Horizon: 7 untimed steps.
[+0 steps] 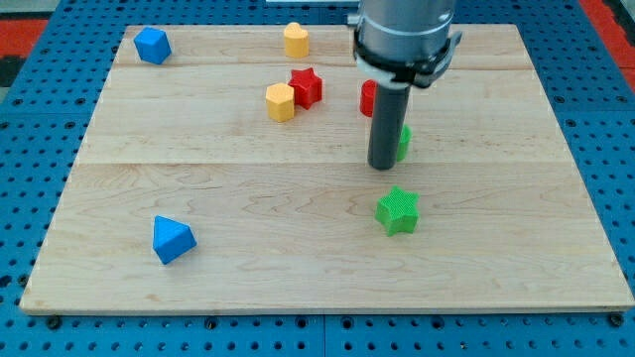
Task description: Move the green circle to the top right
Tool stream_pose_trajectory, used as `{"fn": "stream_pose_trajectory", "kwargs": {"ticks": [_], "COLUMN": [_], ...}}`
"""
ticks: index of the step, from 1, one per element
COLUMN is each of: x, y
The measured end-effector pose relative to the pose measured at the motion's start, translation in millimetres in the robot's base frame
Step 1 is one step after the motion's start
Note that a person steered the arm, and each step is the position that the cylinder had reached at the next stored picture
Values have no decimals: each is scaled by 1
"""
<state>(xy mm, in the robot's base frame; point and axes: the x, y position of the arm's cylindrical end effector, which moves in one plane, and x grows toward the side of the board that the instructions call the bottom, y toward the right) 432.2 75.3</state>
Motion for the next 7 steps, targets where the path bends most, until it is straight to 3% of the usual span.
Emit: {"fn": "stream_pose_trajectory", "kwargs": {"ticks": [2,3,4,5,6,7], "x": [-45,-90,-121,-112,-129,-158], "y": [62,74,75,66,35,59]}}
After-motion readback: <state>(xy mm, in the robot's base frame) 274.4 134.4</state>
